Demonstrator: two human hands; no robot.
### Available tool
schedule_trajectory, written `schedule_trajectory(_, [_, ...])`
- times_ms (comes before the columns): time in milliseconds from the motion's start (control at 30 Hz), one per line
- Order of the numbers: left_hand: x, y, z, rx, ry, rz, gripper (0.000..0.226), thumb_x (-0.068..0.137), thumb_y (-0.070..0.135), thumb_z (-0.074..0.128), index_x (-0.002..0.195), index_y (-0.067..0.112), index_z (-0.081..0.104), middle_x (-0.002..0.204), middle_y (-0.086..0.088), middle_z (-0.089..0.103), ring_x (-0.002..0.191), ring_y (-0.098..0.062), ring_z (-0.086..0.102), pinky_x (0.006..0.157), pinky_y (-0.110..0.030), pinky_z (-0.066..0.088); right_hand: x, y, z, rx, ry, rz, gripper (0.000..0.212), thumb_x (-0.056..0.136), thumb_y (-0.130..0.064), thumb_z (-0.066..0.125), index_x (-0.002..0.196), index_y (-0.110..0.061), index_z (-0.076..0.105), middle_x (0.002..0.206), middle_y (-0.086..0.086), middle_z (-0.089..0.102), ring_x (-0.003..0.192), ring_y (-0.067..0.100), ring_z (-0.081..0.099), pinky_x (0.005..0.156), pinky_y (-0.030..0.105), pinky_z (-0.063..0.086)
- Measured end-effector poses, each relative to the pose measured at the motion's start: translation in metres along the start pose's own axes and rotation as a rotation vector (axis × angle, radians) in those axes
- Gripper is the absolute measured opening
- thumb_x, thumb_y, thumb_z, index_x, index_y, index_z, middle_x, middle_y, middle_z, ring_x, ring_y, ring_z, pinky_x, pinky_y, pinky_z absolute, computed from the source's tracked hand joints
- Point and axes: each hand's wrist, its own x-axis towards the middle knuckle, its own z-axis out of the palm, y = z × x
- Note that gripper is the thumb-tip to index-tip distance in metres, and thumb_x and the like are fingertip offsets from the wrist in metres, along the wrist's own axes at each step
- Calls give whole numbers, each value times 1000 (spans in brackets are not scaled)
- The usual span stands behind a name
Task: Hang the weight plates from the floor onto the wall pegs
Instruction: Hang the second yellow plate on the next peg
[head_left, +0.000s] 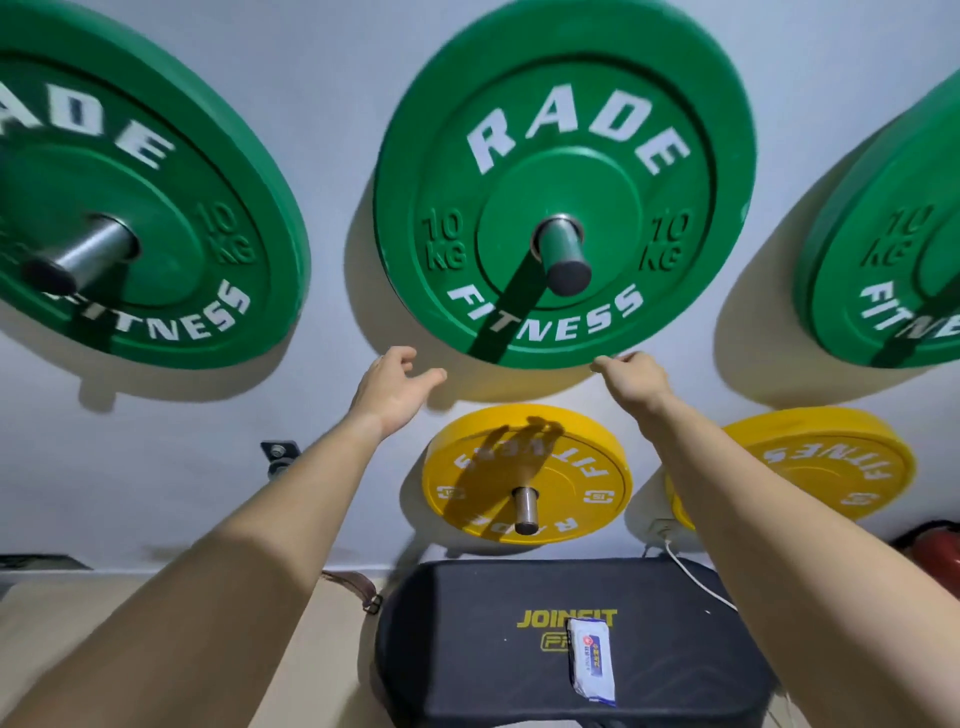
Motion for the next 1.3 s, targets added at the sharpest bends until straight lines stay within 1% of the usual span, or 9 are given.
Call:
schedule_trajectory(100, [-14,24,-33,30,-36,31,63,93,46,64,146,18,45,145,-4,52,131,-23,50,106,-38,39,-31,-31,-17,18,-21,-72,27,87,-30,62,68,-14,51,74,11,56,70,28,49,67,37,44])
schedule_trajectory(167, [-28,35,-51,47,-56,42,61,94,46,63,146,17,46,144,-4,53,130,-24,50,106,-38,39,-49,-44,-26,5,-31,-91,35,88,-28,61,62,-17,41,66,9,46,65,23,40,62,33,34])
schedule_trajectory(267, [-56,43,-70,92,-92,65,59,93,48,63,143,18,50,142,-4,55,129,-23,51,107,-38,39,-80,-56,-42,-50,-37,-132,36,89,-29,61,62,-17,41,65,8,47,64,23,40,62,33,33])
schedule_trajectory(433, [-117,51,-87,162,-192,82,59,93,48,64,141,17,51,142,-4,55,129,-24,51,108,-40,41,-137,-54,-61,-104,-54,-235,20,86,-28,63,77,-12,59,75,11,58,71,25,50,65,33,40])
schedule_trajectory(667, [-266,60,-69,160,-137,157,72,90,45,70,148,15,42,145,-9,51,130,-26,51,107,-40,42,-253,14,-108,-168,-54,-363,42,89,-26,64,54,-16,42,57,5,44,57,23,41,56,31,34])
schedule_trajectory(800, [-380,54,-53,189,-110,207,71,89,44,72,147,16,43,143,-8,53,126,-24,53,92,-32,41,-337,73,-152,-296,-66,-356,48,88,-28,62,52,-17,32,51,3,33,52,22,31,53,32,25])
schedule_trajectory(900, [-455,59,-54,279,-155,215,73,89,49,70,148,16,42,145,-9,52,125,-27,54,94,-35,44,-397,95,-193,-356,-38,-360,46,87,-31,62,53,-16,34,51,4,36,51,22,33,51,32,26])
schedule_trajectory(1100, [-535,78,-67,374,-197,243,71,92,50,66,148,15,42,147,-10,50,128,-28,52,102,-40,44,-470,104,-230,-397,-42,-411,44,87,-32,60,54,-13,39,54,7,42,54,24,38,52,31,29])
schedule_trajectory(1300, [-549,63,-63,412,-236,245,70,92,51,64,148,15,42,148,-10,48,131,-29,50,104,-41,44,-499,117,-214,-427,-92,-434,44,86,-31,62,53,-14,38,53,7,39,53,24,36,50,31,25])
